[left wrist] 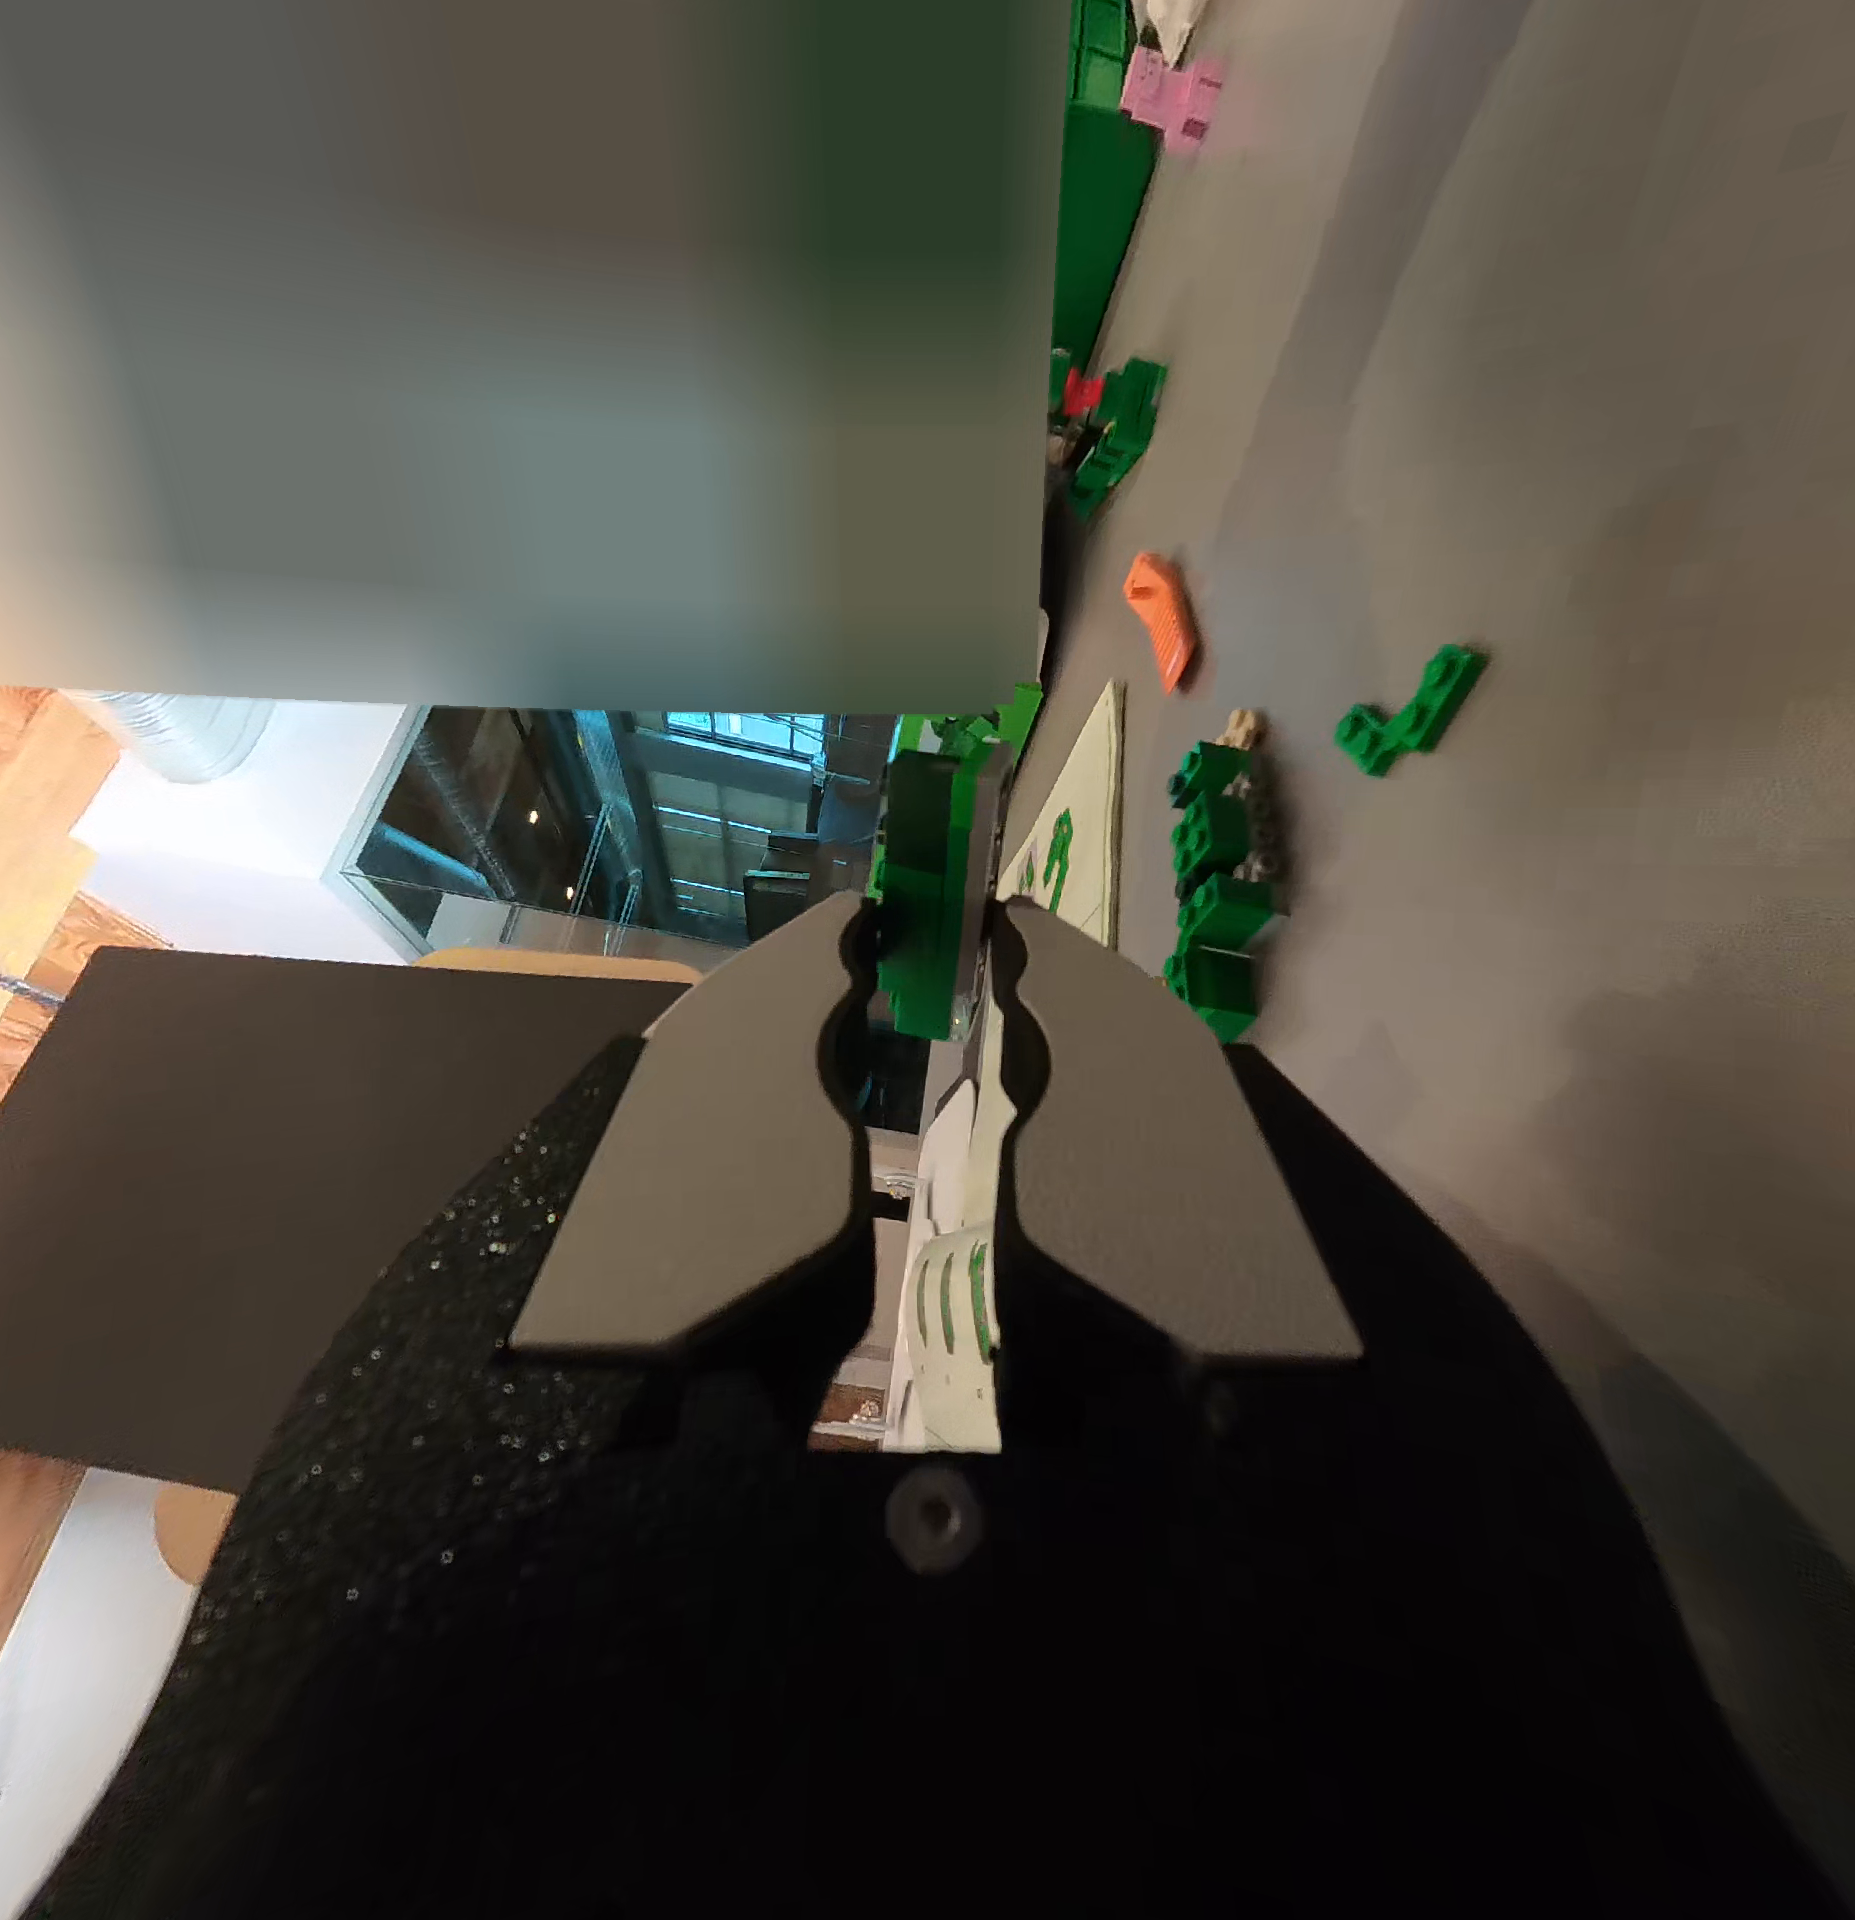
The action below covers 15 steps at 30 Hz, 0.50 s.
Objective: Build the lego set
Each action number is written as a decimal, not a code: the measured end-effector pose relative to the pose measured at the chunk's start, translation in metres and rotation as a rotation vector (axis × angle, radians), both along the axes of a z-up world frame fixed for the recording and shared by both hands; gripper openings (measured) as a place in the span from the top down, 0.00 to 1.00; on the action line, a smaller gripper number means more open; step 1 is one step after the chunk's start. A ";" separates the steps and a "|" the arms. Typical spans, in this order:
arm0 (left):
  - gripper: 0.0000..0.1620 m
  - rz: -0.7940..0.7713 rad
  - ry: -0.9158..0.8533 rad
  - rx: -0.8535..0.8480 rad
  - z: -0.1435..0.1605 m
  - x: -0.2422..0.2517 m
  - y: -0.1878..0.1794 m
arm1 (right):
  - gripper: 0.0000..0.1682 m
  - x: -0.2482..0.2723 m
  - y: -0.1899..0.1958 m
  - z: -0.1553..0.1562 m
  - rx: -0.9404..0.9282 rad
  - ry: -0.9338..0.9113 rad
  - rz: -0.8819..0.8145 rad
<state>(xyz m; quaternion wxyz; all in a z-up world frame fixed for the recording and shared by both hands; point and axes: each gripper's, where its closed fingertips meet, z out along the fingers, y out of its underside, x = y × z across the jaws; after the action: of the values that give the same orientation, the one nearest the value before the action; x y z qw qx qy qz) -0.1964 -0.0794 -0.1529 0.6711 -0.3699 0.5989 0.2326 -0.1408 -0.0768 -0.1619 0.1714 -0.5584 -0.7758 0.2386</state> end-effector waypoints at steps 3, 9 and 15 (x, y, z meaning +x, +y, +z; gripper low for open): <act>0.88 0.012 -0.008 0.002 0.001 -0.001 0.002 | 0.96 0.027 0.006 -0.037 0.032 -0.090 -0.100; 0.88 0.018 -0.003 -0.003 0.000 0.000 0.003 | 0.95 0.048 0.000 -0.068 0.017 -0.143 -0.161; 0.88 0.044 -0.003 0.009 0.002 -0.001 0.005 | 0.83 0.049 0.000 -0.058 0.078 -0.108 -0.153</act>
<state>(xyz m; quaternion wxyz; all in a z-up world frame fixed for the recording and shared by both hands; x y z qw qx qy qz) -0.1973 -0.0744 -0.1512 0.6683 -0.3804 0.5885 0.2497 -0.0918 -0.0767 -0.2199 0.1688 -0.6209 -0.7476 0.1642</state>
